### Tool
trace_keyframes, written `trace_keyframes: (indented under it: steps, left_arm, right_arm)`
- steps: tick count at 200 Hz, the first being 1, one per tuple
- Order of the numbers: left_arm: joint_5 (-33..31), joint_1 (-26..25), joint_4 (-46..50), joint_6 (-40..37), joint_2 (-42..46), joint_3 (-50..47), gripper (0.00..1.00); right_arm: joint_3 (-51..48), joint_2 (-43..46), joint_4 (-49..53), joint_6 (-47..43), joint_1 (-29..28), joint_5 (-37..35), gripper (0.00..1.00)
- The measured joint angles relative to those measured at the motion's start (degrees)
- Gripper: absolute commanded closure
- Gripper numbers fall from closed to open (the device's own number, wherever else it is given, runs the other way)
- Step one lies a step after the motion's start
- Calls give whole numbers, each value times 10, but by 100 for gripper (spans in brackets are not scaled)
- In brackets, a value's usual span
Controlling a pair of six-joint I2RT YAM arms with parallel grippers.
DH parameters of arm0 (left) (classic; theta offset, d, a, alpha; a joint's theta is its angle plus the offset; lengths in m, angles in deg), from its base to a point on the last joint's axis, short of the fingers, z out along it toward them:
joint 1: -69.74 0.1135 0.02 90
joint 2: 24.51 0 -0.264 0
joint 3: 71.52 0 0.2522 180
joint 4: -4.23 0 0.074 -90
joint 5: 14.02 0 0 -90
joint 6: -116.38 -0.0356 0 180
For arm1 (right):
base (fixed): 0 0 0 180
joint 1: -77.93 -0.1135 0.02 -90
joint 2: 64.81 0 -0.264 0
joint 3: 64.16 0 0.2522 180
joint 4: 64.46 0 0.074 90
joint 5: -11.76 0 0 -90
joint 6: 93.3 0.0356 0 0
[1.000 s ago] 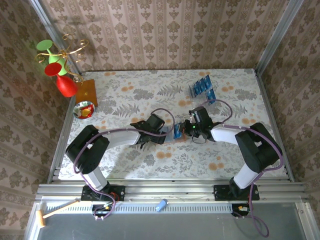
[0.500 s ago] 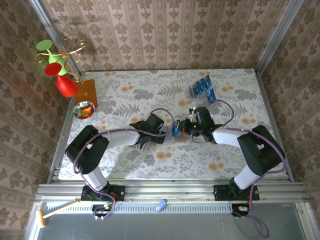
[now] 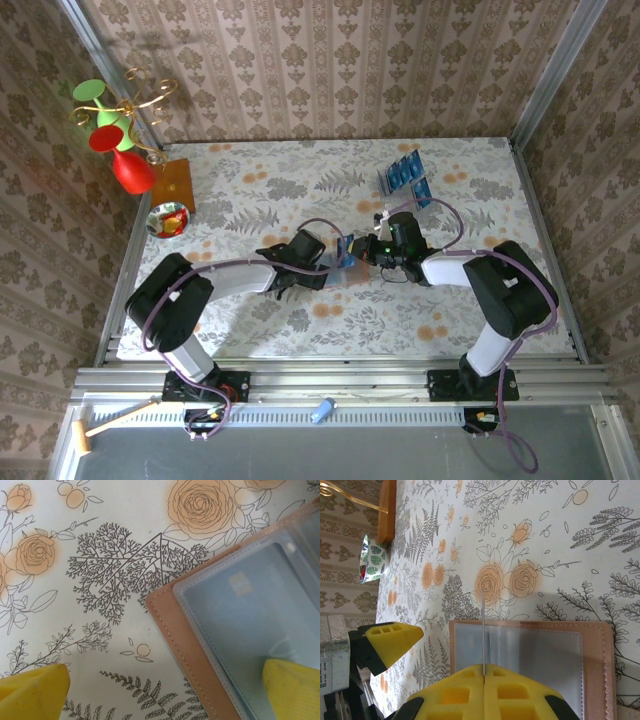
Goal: Put the credit cards into the card holder
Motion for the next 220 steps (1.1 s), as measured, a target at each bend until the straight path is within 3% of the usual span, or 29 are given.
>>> trace_keyframes:
  steps: [184, 220]
  left_arm:
    - [-6, 1, -26, 11, 37, -52, 0]
    - [-6, 22, -29, 3, 37, -52, 0]
  right_arm:
    - [-5, -41, -65, 2, 0, 26, 100]
    - [-14, -41, -82, 13, 0, 28, 100]
